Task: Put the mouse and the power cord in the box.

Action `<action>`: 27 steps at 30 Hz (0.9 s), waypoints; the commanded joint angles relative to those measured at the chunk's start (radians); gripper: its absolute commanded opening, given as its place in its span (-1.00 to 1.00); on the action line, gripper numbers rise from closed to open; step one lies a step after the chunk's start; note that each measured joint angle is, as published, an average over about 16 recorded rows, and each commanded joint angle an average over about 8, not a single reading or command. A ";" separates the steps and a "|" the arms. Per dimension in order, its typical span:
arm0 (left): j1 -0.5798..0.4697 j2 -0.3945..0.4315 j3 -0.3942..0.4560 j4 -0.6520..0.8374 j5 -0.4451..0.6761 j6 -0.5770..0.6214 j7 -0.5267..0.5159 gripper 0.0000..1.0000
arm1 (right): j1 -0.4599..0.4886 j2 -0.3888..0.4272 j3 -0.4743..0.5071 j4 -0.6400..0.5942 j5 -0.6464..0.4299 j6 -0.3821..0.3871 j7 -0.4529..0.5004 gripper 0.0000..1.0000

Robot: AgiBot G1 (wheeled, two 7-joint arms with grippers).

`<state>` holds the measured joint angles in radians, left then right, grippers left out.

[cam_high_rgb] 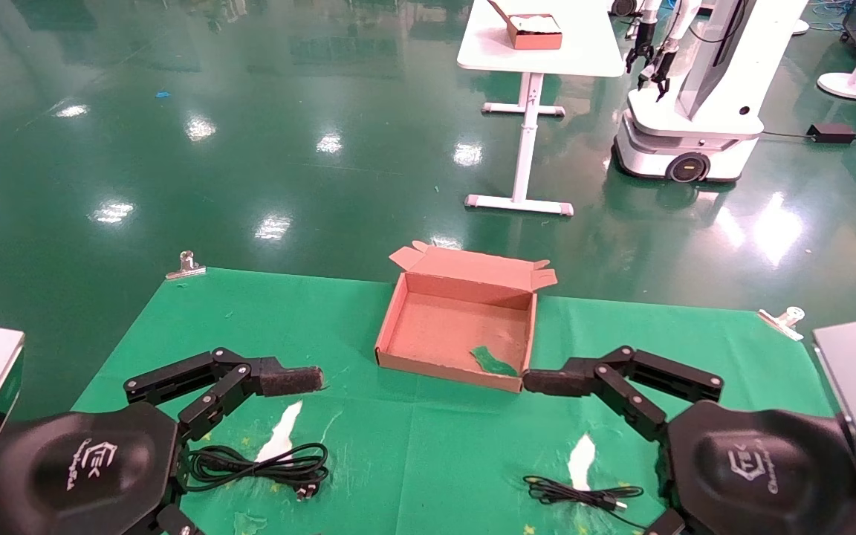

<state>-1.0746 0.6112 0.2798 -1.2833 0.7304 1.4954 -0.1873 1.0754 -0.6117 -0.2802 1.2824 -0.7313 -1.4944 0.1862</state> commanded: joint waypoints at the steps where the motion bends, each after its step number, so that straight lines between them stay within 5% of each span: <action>1: 0.000 0.000 0.000 0.000 0.000 0.000 0.000 1.00 | 0.000 0.000 0.000 0.000 0.000 0.000 0.000 1.00; 27: 0.000 0.000 0.000 0.000 0.000 0.000 0.000 1.00 | 0.000 0.000 0.000 0.000 0.000 0.000 0.000 1.00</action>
<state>-1.0746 0.6112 0.2798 -1.2833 0.7304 1.4954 -0.1873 1.0754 -0.6117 -0.2802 1.2824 -0.7313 -1.4944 0.1862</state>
